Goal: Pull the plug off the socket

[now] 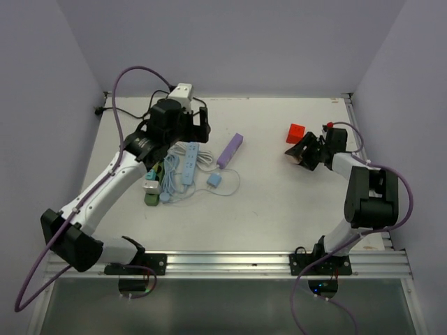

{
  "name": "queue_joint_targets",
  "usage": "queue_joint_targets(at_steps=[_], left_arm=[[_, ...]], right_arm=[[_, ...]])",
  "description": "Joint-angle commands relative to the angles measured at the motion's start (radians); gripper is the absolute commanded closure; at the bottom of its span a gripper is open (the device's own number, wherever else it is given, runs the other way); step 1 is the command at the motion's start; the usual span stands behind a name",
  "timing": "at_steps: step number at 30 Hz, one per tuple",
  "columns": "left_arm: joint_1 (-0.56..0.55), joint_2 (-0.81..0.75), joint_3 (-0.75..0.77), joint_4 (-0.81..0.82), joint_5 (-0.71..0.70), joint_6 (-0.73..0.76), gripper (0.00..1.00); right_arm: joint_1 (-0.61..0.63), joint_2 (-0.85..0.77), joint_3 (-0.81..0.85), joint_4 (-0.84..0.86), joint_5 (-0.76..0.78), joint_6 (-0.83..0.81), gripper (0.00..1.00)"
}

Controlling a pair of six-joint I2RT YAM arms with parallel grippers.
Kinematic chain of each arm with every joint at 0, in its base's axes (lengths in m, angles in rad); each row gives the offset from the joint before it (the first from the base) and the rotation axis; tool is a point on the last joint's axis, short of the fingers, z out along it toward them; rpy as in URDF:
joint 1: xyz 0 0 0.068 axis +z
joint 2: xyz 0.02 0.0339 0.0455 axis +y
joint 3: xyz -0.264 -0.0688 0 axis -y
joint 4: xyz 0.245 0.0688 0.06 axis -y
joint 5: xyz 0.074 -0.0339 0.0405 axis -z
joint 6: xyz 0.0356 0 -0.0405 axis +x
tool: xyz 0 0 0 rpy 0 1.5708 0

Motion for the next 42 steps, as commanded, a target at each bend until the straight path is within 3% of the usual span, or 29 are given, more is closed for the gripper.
queue_joint_targets(at_steps=[1,9,16,30,36,42], left_arm=[[0.007,-0.120,-0.053,-0.058,-0.071,0.076,0.00],[0.012,-0.272,-0.306,0.049,-0.214,0.110,0.00],[0.013,-0.252,-0.329,0.027,-0.236,0.121,0.00],[0.013,-0.279,-0.338,0.031,-0.220,0.125,0.00],[0.013,-0.275,-0.341,0.028,-0.246,0.122,0.00],[0.015,-0.263,-0.344,0.019,-0.308,0.110,0.00]], right_arm=[[-0.013,0.036,0.035,0.050,-0.067,0.038,0.50],[-0.035,0.085,0.049,0.098,-0.125,0.087,0.32],[-0.050,0.073,0.034,0.065,-0.108,0.077,0.14],[-0.098,-0.027,-0.022,-0.092,-0.032,0.031,0.11],[-0.099,-0.107,-0.015,-0.186,0.020,-0.002,0.01],[-0.098,-0.203,-0.014,-0.260,0.036,-0.030,0.01]])
